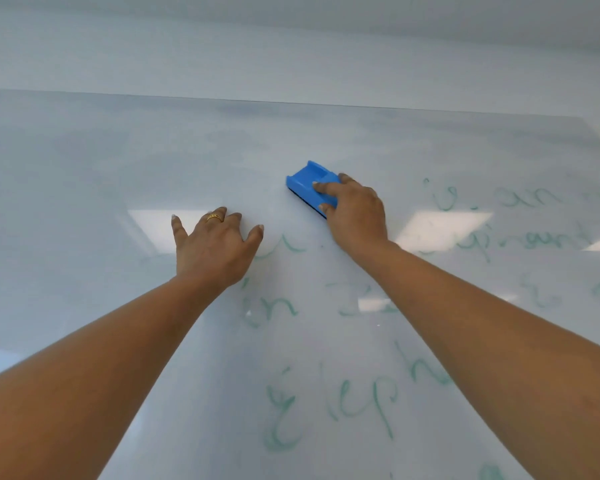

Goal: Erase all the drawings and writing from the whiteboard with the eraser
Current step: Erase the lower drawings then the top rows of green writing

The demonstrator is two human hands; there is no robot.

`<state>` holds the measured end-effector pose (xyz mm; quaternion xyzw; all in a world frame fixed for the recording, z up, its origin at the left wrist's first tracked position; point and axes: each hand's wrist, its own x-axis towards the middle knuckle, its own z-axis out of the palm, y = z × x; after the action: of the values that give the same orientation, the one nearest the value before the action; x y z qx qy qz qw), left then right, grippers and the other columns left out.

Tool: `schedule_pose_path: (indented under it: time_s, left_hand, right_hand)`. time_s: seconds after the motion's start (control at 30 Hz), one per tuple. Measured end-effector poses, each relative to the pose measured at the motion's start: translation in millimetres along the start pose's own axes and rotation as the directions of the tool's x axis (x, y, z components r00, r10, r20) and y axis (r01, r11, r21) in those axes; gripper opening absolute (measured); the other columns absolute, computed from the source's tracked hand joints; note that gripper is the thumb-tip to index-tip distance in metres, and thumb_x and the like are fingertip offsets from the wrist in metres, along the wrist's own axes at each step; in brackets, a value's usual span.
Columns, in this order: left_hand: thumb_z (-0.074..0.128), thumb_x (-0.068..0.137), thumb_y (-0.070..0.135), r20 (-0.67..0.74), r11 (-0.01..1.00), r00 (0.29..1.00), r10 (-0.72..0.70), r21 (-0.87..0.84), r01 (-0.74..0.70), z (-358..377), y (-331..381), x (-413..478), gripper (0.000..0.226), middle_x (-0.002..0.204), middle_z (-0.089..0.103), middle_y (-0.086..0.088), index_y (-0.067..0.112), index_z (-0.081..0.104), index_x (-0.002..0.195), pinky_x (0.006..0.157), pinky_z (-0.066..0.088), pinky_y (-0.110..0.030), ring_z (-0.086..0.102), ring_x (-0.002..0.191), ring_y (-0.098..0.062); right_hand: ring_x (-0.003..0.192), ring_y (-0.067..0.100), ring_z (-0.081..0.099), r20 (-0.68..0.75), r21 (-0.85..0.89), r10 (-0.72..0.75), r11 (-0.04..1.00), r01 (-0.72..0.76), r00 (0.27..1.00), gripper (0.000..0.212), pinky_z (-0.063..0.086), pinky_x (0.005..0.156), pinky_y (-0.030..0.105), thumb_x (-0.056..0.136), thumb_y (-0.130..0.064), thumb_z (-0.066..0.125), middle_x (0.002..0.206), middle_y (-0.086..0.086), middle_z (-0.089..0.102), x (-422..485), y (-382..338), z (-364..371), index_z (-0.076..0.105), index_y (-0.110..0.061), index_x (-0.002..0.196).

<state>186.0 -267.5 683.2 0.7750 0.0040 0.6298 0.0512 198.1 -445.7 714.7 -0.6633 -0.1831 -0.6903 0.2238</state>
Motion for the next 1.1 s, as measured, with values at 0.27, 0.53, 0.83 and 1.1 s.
schedule_pose_path:
  time_s: [0.27,0.53,0.83,1.1]
  left_hand:
    - [0.025,0.097,0.049,-0.043,1.0,0.999,-0.004,-0.004,0.004,14,35,-2,0.058,0.155,0.02,-0.002,0.017,0.03,0.145,0.112,-0.005,-0.053,0.012,0.144,-0.014]
    - [0.023,0.097,0.048,-0.032,0.997,0.997,0.069,-0.015,-0.07,23,89,-3,0.054,0.156,0.019,-0.001,0.022,0.031,0.145,0.111,-0.007,-0.054,0.012,0.143,-0.013]
    - [0.025,0.098,0.047,-0.083,0.999,0.996,0.028,-0.029,-0.03,32,112,-5,0.052,0.155,0.023,-0.001,0.022,0.036,0.142,0.112,-0.006,-0.053,0.015,0.143,-0.013]
    - [0.029,0.097,0.043,-0.149,0.998,0.989,0.02,-0.059,-0.029,39,109,-7,0.048,0.153,0.028,0.001,0.024,0.04,0.14,0.113,-0.005,-0.048,0.021,0.142,-0.012]
  right_hand:
    - [0.131,0.025,0.034,0.086,0.04,-0.166,0.986,0.163,0.982,0.037,0.032,0.105,0.035,0.096,-0.022,0.049,0.15,0.0,0.032,-4,0,4,0.05,-0.035,0.131]
    - [0.133,0.023,0.034,0.077,0.05,-0.132,0.99,0.129,0.988,0.037,0.033,0.107,0.037,0.095,-0.024,0.051,0.15,-0.001,0.033,7,40,-14,0.051,-0.035,0.131]
    - [0.134,0.02,0.034,0.022,0.058,0.013,0.998,-0.015,1.0,0.037,0.03,0.106,0.033,0.094,-0.023,0.053,0.149,-0.005,0.033,23,117,-54,0.052,-0.036,0.129]
    - [0.133,0.023,0.034,-0.076,0.103,0.13,0.987,-0.122,0.989,0.037,0.03,0.108,0.034,0.095,-0.019,0.051,0.149,0.001,0.033,19,146,-61,0.052,-0.03,0.13]
